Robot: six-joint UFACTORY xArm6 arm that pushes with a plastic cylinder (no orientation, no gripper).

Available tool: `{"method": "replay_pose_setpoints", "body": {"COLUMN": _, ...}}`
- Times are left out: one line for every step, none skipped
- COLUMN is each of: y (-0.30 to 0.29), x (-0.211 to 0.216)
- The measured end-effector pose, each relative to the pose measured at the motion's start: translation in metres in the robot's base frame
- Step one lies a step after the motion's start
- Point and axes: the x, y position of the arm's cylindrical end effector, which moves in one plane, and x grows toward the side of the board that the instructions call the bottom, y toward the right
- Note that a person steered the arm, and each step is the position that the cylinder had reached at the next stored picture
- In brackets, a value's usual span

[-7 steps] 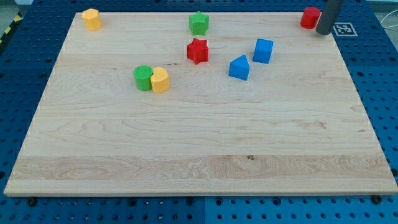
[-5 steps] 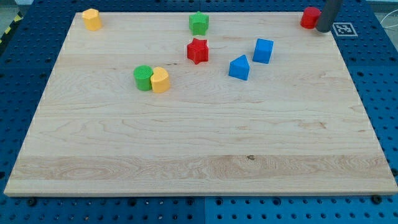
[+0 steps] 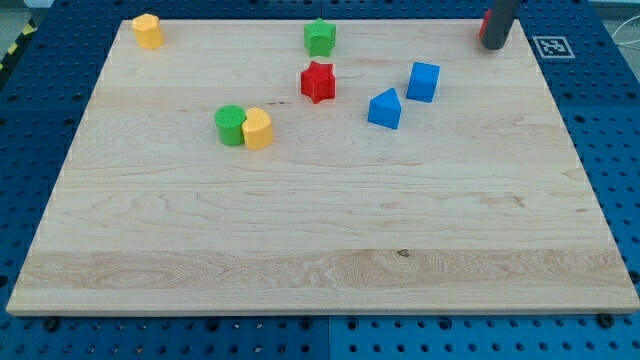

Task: Nudge the red star towards up

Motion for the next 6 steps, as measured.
{"method": "replay_pose_setpoints", "body": {"y": -0.001, "x": -0.002}}
{"method": "replay_pose_setpoints", "body": {"y": 0.003, "x": -0.010}}
{"method": "replay_pose_setpoints", "body": {"y": 0.007, "x": -0.015}}
{"method": "replay_pose_setpoints", "body": {"y": 0.009, "x": -0.015}}
{"method": "replay_pose_setpoints", "body": {"y": 0.001, "x": -0.007}}
{"method": "replay_pose_setpoints", "body": {"y": -0.052, "x": -0.005}}
